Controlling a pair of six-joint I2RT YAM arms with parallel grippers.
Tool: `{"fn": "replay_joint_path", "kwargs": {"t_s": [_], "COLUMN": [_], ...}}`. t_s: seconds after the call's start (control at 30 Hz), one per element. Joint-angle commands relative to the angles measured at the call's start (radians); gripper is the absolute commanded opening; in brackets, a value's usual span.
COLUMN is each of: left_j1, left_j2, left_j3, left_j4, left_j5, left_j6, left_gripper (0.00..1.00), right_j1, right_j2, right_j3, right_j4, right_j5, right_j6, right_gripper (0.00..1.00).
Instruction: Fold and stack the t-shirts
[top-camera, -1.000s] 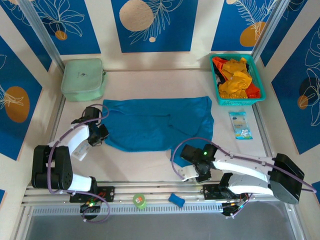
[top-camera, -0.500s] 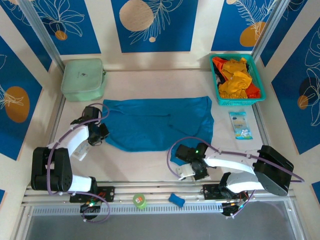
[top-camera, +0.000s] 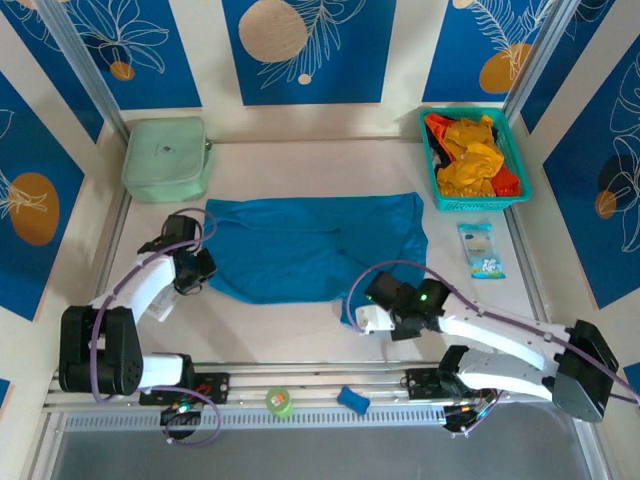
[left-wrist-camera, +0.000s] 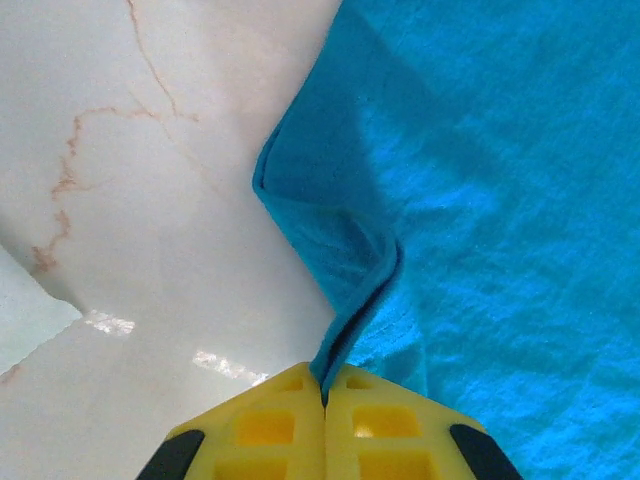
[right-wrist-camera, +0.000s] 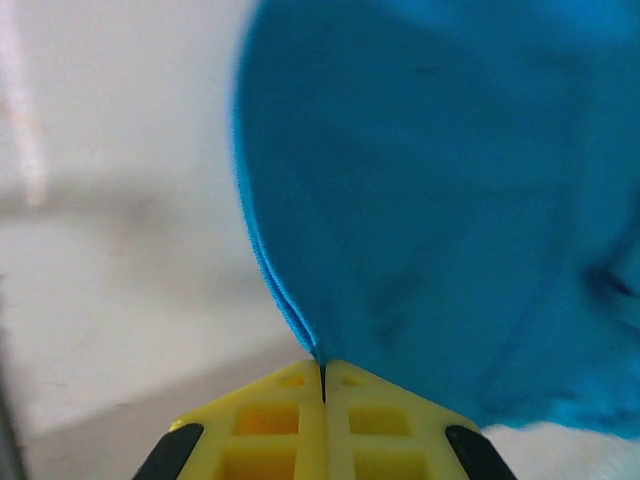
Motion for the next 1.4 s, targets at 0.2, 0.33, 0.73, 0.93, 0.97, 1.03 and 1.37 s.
{"fn": "replay_joint_path", "kwargs": {"t_s": [0.2, 0.33, 0.73, 0.93, 0.97, 1.03, 1.37], "left_j1": [-0.001, 0.000, 0.002, 0.003, 0.003, 0.003, 0.003], "left_j2": [-0.009, 0.028, 0.243, 0.371, 0.393, 0.431, 0.524], "left_j3": [0.069, 0.134, 0.368, 0.445, 0.455, 0.472, 0.505], "left_j4": [-0.110, -0.135, -0.171, -0.168, -0.167, -0.164, -0.159], "left_j5": [-0.072, -0.092, -0.138, -0.147, -0.151, -0.158, -0.203], "left_j6": [0.026, 0.036, 0.039, 0.027, 0.027, 0.025, 0.016], "left_gripper": [0.00, 0.00, 0.00, 0.00, 0.00, 0.00, 0.00], "right_j1": [-0.205, -0.317, -0.516, -0.571, -0.577, -0.588, -0.620], "right_j2": [0.055, 0.138, 0.350, 0.462, 0.483, 0.522, 0.639], "right_j3": [0.154, 0.229, 0.399, 0.470, 0.479, 0.492, 0.495], "right_j4": [0.269, 0.341, 0.471, 0.508, 0.515, 0.533, 0.686], "right_j5": [0.114, 0.076, -0.089, -0.144, -0.147, -0.149, -0.126], "right_j6": [-0.140, -0.211, -0.310, -0.324, -0.326, -0.325, -0.279], "right_gripper": [0.00, 0.00, 0.00, 0.00, 0.00, 0.00, 0.00]}}
